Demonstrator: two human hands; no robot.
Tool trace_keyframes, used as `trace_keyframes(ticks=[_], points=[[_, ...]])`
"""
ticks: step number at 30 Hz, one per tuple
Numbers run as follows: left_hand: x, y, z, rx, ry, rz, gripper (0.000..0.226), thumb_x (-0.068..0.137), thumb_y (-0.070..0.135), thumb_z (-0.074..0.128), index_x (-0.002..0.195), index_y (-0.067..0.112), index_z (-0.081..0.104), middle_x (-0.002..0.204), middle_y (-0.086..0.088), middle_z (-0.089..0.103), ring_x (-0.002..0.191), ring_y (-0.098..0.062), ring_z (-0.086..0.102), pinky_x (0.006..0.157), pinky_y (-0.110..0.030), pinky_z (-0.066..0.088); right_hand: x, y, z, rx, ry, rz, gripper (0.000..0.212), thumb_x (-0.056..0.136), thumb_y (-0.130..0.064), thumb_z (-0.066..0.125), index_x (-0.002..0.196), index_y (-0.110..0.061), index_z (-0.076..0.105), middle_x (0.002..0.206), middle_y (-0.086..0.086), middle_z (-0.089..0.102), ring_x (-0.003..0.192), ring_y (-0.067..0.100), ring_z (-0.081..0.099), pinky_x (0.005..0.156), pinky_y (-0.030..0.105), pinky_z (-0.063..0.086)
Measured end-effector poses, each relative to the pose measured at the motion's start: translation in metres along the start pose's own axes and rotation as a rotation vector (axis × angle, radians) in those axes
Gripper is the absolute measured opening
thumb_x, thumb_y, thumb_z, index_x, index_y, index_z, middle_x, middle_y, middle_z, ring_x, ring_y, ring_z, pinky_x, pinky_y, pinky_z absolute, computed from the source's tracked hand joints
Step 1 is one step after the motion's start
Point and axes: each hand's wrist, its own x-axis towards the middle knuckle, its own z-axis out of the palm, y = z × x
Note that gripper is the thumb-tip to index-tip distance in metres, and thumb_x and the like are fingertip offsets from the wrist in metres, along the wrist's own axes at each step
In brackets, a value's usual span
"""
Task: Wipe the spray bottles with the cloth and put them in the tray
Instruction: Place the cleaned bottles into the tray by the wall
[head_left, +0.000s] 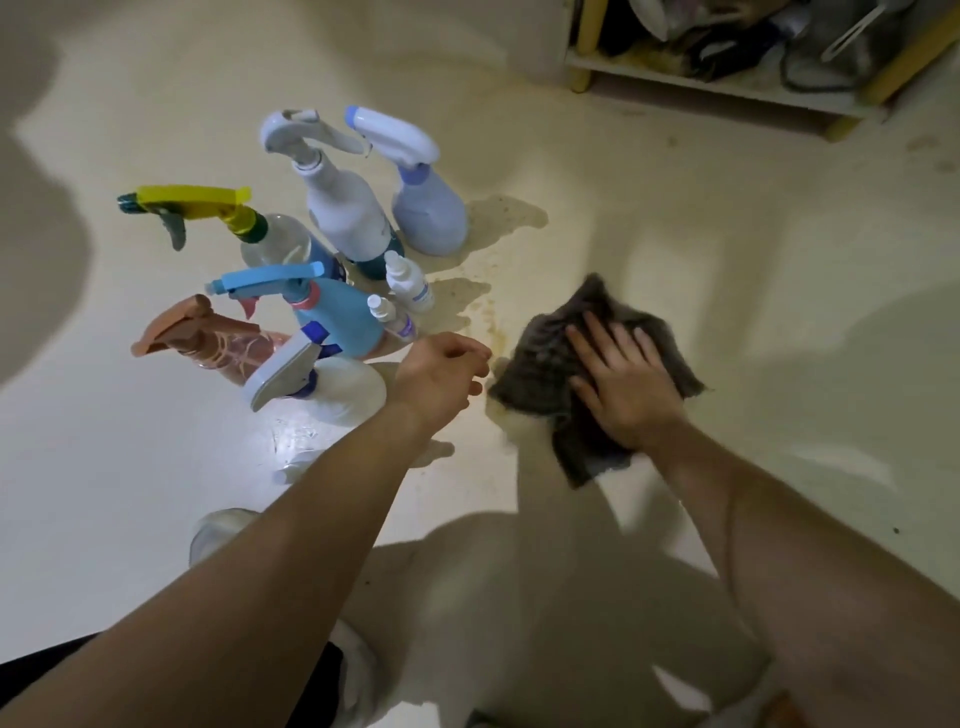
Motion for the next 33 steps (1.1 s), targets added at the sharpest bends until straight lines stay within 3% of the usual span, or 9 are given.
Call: trace_keyframes(ticks=[5,9,13,19,22,25,27,30,33], points=[[-0.006,-0.010,-0.014,-0.096,0.008,-0.004,0.017,0.102,0.022,0.056,0.105,0.016,0.071,0.100,-0.006,0.074,0.096,-0.028,0.071,0.088,-0.042,0.059,0.109,-0.021,-0.032,0.071,-0.022,0.228,0.062,0.104,-0.049,0.018,0.160,-0.029,0.000,0.169,0.004,-0.009,0.154,0.034,-0.007,0.121,0.059,-0.003],[-0.013,-0.020,-0.024,-0.157,0.012,-0.051,0.017,0.101,0.021,0.057,0.105,0.011,0.069,0.103,-0.013,0.073,0.084,-0.025,0.064,0.073,-0.035,0.053,0.111,-0.086,-0.021,-0.013,-0.014,0.018,0.062,0.100,-0.052,0.018,0.158,-0.032,0.021,0.169,0.005,0.005,0.154,0.037,0.003,0.119,0.064,0.004],[-0.019,-0.027,-0.026,-0.112,-0.004,-0.066,0.015,0.100,0.016,0.055,0.101,0.014,0.070,0.101,-0.014,0.073,0.087,-0.023,0.066,0.078,-0.033,0.056,0.046,-0.112,0.002,-0.038,-0.016,-0.217,0.055,0.101,-0.050,0.030,0.154,-0.036,0.034,0.168,0.004,0.015,0.154,0.035,0.010,0.122,0.059,0.006],[-0.032,-0.029,-0.018,0.033,-0.068,-0.029,0.016,0.099,0.016,0.054,0.101,0.014,0.069,0.101,-0.010,0.073,0.094,-0.029,0.070,0.087,-0.043,0.058,-0.059,-0.047,0.018,-0.091,-0.228,-0.406,0.068,0.099,-0.058,0.031,0.160,-0.038,0.008,0.169,-0.001,0.006,0.155,0.029,0.012,0.123,0.053,0.016],[-0.038,-0.034,-0.011,0.006,-0.073,-0.042,0.019,0.100,0.014,0.053,0.109,0.008,0.069,0.102,-0.011,0.073,0.081,-0.023,0.065,0.078,-0.036,0.054,-0.062,0.014,0.004,-0.071,-0.167,-0.049,0.076,0.093,-0.072,0.024,0.155,-0.046,-0.011,0.169,0.001,0.001,0.150,0.036,0.024,0.118,0.058,0.020],[-0.043,-0.042,-0.003,0.006,-0.084,-0.038,0.018,0.099,0.014,0.055,0.108,0.008,0.069,0.096,-0.009,0.072,0.077,-0.021,0.063,0.073,-0.031,0.049,-0.080,0.057,-0.008,0.124,-0.228,0.548,0.075,0.097,-0.070,0.023,0.155,-0.043,-0.016,0.167,0.001,-0.018,0.154,0.033,-0.006,0.121,0.061,0.007],[-0.043,-0.048,0.001,0.023,-0.090,-0.037,0.015,0.098,0.014,0.056,0.104,0.010,0.070,0.093,-0.007,0.072,0.074,-0.020,0.064,0.072,-0.032,0.049,-0.101,0.042,-0.001,0.246,-0.167,0.728,0.072,0.101,-0.060,0.028,0.159,-0.036,-0.008,0.168,0.005,-0.015,0.154,0.036,-0.008,0.120,0.064,0.008],[-0.044,-0.057,0.007,0.087,-0.086,-0.044,0.013,0.097,0.014,0.055,0.095,0.014,0.068,0.093,-0.007,0.072,0.073,-0.019,0.063,0.066,-0.026,0.048,-0.124,-0.039,0.023,0.260,-0.009,0.749,0.066,0.102,-0.041,0.044,0.160,-0.023,0.018,0.167,0.015,0.009,0.151,0.045,0.010,0.118,0.063,0.017],[-0.050,-0.069,0.007,0.293,-0.120,-0.022,0.008,0.096,0.021,0.057,0.097,0.019,0.065,0.099,-0.006,0.073,0.078,-0.018,0.064,0.063,-0.025,0.050,-0.129,-0.122,0.023,0.321,0.057,0.527,0.056,0.088,-0.019,0.067,0.141,-0.012,0.055,0.149,0.023,0.045,0.131,0.053,0.042,0.107,0.063,0.041]])
